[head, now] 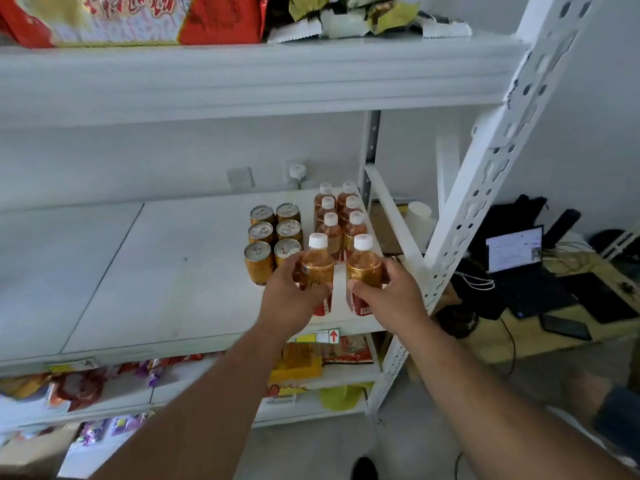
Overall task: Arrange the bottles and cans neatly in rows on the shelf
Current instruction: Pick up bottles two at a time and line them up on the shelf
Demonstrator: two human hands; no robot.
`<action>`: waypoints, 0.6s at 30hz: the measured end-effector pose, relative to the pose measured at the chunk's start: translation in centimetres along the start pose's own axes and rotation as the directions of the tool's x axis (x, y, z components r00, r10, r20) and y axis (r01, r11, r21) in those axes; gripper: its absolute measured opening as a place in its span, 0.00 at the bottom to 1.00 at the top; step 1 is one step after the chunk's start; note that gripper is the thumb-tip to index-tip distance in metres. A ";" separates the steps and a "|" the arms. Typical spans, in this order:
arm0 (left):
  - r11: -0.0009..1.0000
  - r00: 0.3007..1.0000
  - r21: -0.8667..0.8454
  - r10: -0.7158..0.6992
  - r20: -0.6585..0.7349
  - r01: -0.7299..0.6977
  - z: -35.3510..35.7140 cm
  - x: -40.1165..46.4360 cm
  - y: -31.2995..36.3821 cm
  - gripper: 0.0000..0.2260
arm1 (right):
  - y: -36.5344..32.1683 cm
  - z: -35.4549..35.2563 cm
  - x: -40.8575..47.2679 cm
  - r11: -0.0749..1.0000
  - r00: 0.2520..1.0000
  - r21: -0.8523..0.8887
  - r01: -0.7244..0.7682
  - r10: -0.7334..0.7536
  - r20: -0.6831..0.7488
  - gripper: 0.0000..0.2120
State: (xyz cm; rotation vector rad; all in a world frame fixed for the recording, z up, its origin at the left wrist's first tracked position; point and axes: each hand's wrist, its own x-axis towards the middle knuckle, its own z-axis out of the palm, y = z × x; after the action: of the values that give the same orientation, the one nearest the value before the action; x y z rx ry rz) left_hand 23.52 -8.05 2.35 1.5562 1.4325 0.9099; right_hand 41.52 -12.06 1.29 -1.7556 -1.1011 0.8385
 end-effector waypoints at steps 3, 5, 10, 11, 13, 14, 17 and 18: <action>1.000 0.999 -0.008 -0.029 -0.034 0.029 1.7 1.6 -0.2 0.29 | 0.9 -0.1 2.5 1.000 0.999 -0.014 0.013 -0.013 0.031 0.21; 0.999 0.997 -0.010 -0.047 -0.060 0.046 2.8 2.6 -0.6 0.30 | 1.5 -0.1 4.0 1.000 0.999 -0.018 0.006 -0.005 0.037 0.23; 0.997 0.993 0.003 -0.072 -0.096 0.072 4.7 3.9 -1.5 0.30 | 2.7 0.1 6.6 0.998 0.997 -0.058 -0.014 0.018 0.070 0.26; 0.997 0.992 0.001 -0.076 -0.097 0.076 4.9 4.2 -1.7 0.30 | 2.8 0.2 7.0 0.998 0.997 -0.059 -0.018 0.022 0.076 0.26; 0.996 0.991 0.011 -0.083 -0.101 0.084 5.3 4.6 -1.9 0.29 | 2.9 0.4 7.6 0.998 0.996 -0.062 -0.029 0.034 0.081 0.27; 0.996 0.991 0.015 -0.082 -0.103 0.084 5.5 4.9 -2.0 0.29 | 2.9 0.5 7.9 0.998 0.995 -0.059 -0.036 0.041 0.086 0.27; 0.996 0.992 0.017 -0.082 -0.099 0.084 6.0 5.8 -2.3 0.29 | 3.1 0.6 8.5 0.998 0.995 -0.049 -0.046 0.050 0.091 0.26; 0.996 0.992 0.016 -0.084 -0.098 0.086 6.2 6.0 -2.5 0.29 | 3.2 0.6 8.7 0.997 0.994 -0.050 -0.053 0.057 0.091 0.26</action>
State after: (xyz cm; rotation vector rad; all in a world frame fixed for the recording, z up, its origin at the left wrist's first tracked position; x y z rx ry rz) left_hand 28.69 -2.55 -2.57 1.4709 1.5688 0.9336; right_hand 45.35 -4.60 -2.67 -1.8087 -1.1454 0.9422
